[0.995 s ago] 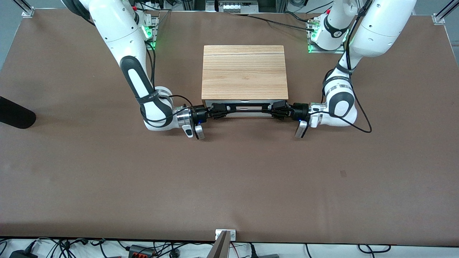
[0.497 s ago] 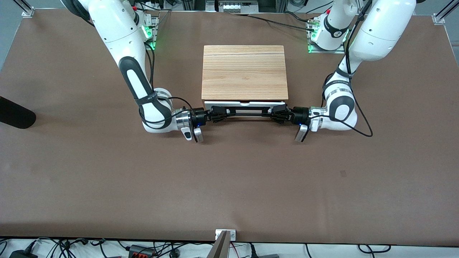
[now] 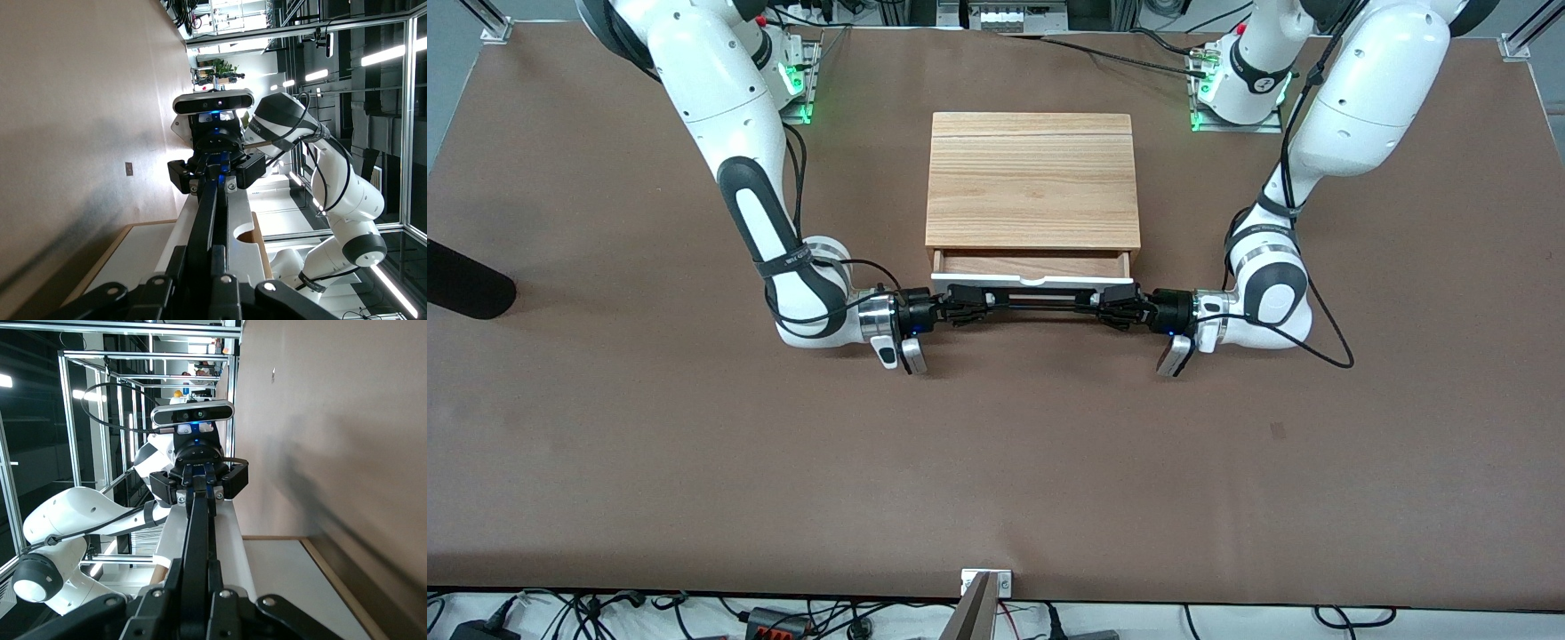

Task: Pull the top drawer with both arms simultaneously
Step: 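Pull the black handle outward with both grippers, sliding the drawer open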

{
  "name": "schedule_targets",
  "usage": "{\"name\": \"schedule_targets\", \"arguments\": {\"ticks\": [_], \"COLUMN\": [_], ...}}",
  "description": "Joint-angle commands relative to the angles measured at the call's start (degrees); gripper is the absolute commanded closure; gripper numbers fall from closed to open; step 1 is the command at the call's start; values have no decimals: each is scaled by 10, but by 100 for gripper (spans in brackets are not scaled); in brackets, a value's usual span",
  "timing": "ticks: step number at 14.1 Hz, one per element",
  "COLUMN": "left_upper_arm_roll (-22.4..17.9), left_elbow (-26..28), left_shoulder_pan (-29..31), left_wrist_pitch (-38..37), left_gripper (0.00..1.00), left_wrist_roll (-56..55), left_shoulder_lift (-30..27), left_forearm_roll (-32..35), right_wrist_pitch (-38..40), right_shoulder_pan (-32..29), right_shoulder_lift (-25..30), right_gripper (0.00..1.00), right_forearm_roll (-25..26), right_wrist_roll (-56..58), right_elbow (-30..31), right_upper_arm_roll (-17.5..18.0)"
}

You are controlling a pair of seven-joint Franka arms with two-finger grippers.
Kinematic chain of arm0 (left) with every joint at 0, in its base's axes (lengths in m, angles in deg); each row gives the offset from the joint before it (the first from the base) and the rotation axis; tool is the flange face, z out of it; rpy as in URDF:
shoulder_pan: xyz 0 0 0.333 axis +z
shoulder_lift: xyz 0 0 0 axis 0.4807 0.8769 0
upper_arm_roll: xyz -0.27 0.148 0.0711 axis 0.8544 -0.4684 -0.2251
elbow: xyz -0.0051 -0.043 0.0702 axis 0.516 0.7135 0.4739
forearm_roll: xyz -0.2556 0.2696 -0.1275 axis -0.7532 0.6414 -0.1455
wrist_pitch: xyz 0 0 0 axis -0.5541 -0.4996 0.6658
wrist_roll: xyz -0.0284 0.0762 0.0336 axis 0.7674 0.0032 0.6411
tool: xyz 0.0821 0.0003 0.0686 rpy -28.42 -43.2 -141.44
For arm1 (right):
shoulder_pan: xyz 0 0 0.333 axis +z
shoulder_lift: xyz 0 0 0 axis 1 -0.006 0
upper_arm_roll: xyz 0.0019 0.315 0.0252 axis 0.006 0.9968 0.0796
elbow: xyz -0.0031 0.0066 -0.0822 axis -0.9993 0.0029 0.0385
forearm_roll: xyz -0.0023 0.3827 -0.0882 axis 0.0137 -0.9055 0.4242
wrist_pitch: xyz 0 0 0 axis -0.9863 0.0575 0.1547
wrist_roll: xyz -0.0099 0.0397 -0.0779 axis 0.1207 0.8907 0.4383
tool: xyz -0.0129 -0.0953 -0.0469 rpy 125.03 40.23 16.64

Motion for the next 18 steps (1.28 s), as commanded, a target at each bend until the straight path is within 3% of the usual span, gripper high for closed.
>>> {"name": "schedule_targets", "arguments": {"ticks": [1,10,12,13,14,17,18], "left_upper_arm_roll": [-1,-2,-2,-2,-2,-2,-2], "left_elbow": [-65,-75,-74,-73,-71,-68,-68], "left_shoulder_pan": [8,14,15,15,15,17,17], "left_wrist_pitch": [19,24,24,24,24,24,24], "left_gripper": [97,96,75,42,0,0,0], "left_wrist_roll": [25,21,21,21,26,25,25], "left_shoulder_lift": [45,46,46,45,44,44,43], "left_forearm_roll": [-12,-10,-12,-12,-12,-12,-12], "right_wrist_pitch": [-2,-3,-2,-3,-3,-3,-3], "right_shoulder_pan": [-6,-13,-13,-13,-14,-14,-13], "right_shoulder_lift": [-19,-51,-62,-65,-67,-67,-67], "right_gripper": [97,97,97,97,97,96,53], "right_forearm_roll": [5,6,6,5,5,6,4], "right_wrist_roll": [-12,-54,-55,-55,-55,-55,-56], "right_elbow": [-31,-102,-123,-127,-131,-132,-132], "right_upper_arm_roll": [3,-5,-13,-13,-13,-13,-13]}}
